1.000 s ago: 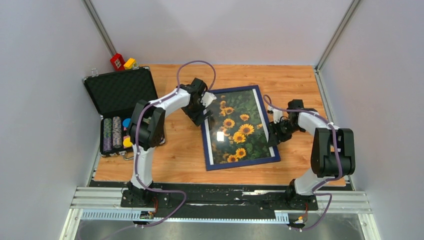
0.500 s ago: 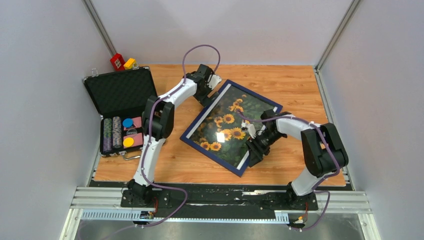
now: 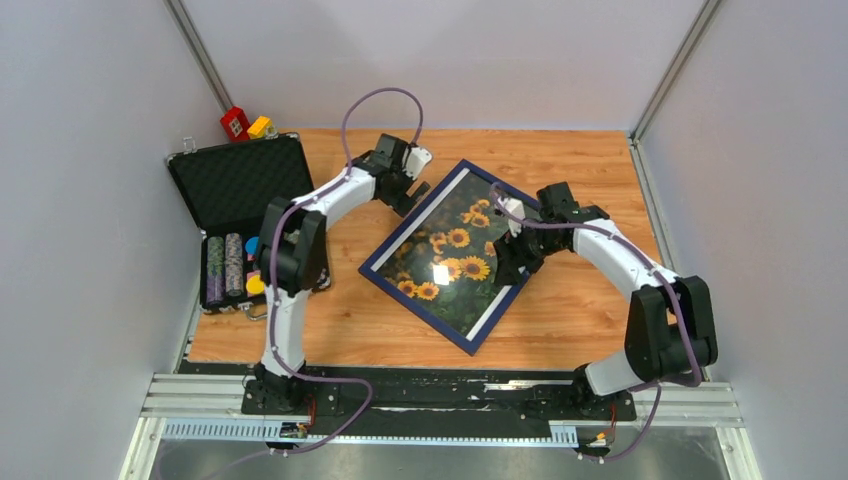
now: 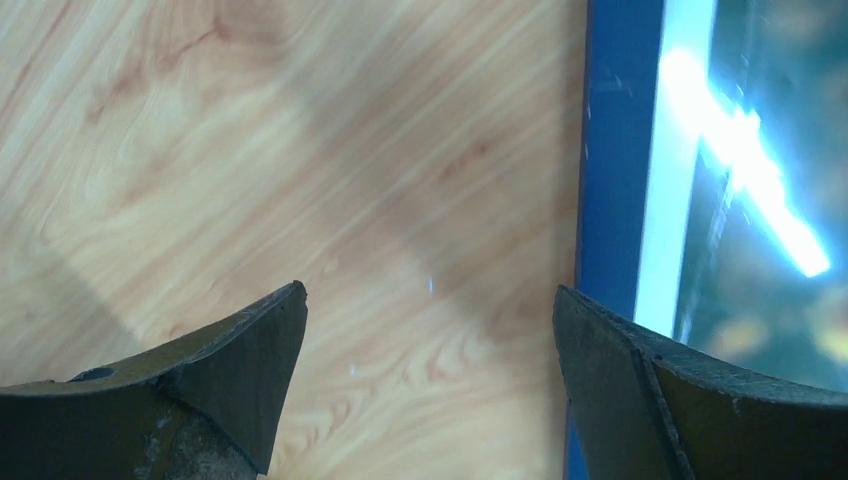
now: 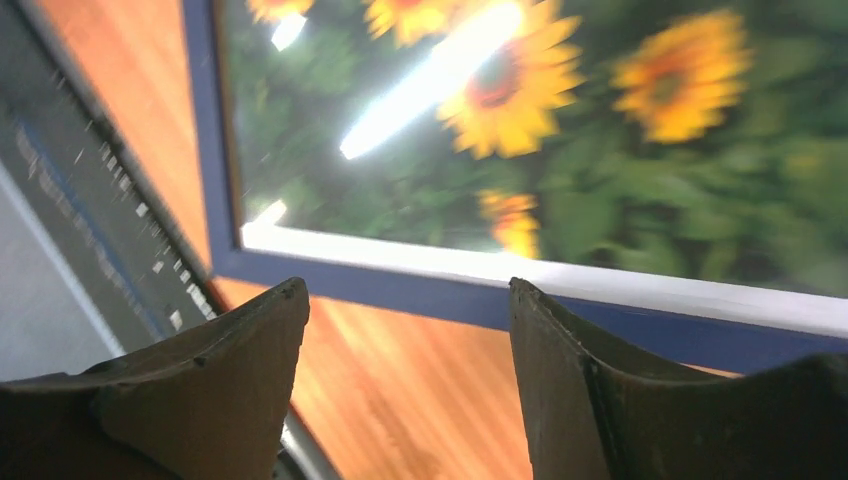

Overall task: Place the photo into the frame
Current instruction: Adjust the photo frame at the center of the board.

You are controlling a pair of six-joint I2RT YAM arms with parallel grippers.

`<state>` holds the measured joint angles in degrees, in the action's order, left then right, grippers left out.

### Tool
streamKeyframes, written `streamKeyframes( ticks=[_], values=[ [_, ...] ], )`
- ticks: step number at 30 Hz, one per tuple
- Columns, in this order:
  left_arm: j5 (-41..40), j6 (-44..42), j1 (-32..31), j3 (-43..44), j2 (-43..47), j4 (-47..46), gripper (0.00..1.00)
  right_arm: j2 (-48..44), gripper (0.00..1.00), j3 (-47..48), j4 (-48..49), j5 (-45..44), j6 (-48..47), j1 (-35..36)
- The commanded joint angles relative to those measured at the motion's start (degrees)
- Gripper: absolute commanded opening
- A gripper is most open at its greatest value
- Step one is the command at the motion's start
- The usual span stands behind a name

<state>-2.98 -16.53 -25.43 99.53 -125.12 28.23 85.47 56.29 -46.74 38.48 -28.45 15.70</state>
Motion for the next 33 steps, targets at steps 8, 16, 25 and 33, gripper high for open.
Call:
streamKeyframes(
  ticks=[8,16,25,33],
  values=[
    [13.8,-10.3,0.0,-27.2,31.7,-5.5,1.00,9.6,0.78,17.6,13.1,-12.1,8.8,-12.1],
    [10.6,-16.4,-9.9,-43.6,47.4,-3.9,1.00,22.7,0.79,29.8,15.4,-13.0,10.8,-17.2],
    [4.1,-16.3,-18.0,-51.2,46.0,-7.6,1.00,31.2,0.79,34.9,16.4,-13.5,9.8,-19.1],
    [0.9,-15.9,-20.4,-51.5,36.6,-14.4,1.00,35.4,0.78,35.6,16.4,-12.2,8.4,-20.4]
  ],
)
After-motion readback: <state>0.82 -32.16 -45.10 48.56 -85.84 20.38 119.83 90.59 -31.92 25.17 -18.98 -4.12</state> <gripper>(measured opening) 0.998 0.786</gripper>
